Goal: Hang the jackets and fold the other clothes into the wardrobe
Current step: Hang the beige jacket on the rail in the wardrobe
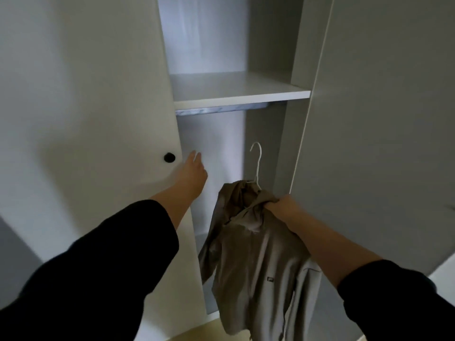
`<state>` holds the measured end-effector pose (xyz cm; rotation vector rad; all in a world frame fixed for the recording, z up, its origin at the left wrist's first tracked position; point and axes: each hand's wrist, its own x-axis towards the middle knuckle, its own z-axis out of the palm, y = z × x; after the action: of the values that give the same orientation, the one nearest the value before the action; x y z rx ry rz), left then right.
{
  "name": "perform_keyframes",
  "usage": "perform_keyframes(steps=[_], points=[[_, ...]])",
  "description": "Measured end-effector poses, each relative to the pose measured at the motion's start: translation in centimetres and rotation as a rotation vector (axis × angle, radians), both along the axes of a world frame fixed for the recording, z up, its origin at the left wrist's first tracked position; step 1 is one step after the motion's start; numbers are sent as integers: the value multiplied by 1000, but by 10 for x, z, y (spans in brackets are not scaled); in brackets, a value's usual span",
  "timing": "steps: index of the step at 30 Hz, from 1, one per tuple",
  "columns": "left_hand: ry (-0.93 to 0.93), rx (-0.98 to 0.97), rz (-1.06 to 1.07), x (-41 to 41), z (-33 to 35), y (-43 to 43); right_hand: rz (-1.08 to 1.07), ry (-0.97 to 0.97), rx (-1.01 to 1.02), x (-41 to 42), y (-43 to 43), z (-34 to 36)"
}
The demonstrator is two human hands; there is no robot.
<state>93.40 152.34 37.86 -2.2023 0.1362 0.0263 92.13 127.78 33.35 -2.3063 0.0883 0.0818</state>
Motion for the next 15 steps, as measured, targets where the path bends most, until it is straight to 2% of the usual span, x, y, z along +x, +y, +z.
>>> perform_keyframes(steps=[5,7,10,15], points=[[74,298,12,-7,-12,15,14,54,165,-8,24,3],[97,265,42,-17,-12,5,24,96,194,-13,31,4],[133,107,83,-45,-13,-10,75,158,212,-22,39,6],[163,34,-45,-111,-14,-28,149,270,193,-49,45,6]])
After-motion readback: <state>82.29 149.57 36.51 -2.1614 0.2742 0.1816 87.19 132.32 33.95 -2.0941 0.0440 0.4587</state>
